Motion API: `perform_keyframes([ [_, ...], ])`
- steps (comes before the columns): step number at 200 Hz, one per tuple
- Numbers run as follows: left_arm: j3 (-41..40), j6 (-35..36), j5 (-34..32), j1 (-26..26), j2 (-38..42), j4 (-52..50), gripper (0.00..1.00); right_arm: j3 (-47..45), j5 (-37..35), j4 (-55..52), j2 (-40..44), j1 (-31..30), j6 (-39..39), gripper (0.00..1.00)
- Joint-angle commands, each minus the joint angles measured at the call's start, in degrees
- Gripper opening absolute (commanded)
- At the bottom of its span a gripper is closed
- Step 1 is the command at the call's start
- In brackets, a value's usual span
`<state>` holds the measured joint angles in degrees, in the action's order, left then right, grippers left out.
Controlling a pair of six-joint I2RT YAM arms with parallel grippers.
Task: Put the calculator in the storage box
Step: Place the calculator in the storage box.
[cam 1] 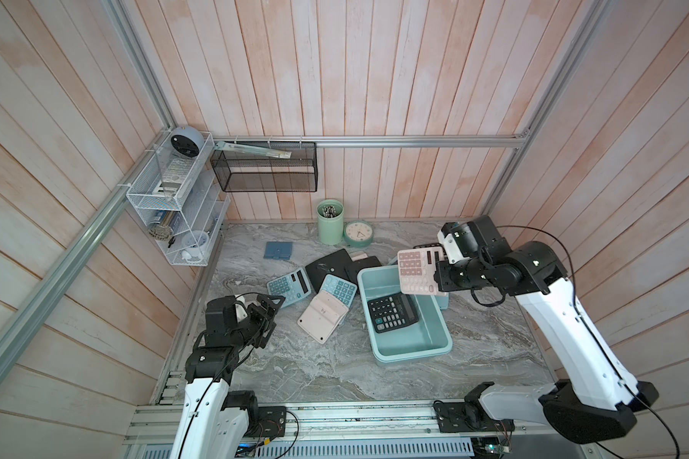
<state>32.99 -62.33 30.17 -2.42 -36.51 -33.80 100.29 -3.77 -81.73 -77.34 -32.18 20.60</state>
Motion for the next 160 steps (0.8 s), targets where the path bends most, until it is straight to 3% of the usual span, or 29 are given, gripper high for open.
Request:
perform_keyframes([
  [1,-0.5,1.5,-0.9,0.5,0.9,1.6,1.0,0.7,4.8,-8.3,-3.5,0.2,-1.9,0.0],
  [81,-2.3,1.9,-2.0,0.9,2.4,0.8,1.0,-2.9,10.5,-16.0,-20.0,-1.1,-7.0,0.0],
  [119,-3.1,2.3,-2.1,0.9,2.0,1.3,1.0,-6.6,9.1,-16.3,-23.3,-5.5,-6.8,0.0],
  [160,-3.8,2.6,-2.0,0.9,0.8,2.4,1.0,-8.5,8.3,-13.7,-25.4,-6.3,-5.9,0.0],
])
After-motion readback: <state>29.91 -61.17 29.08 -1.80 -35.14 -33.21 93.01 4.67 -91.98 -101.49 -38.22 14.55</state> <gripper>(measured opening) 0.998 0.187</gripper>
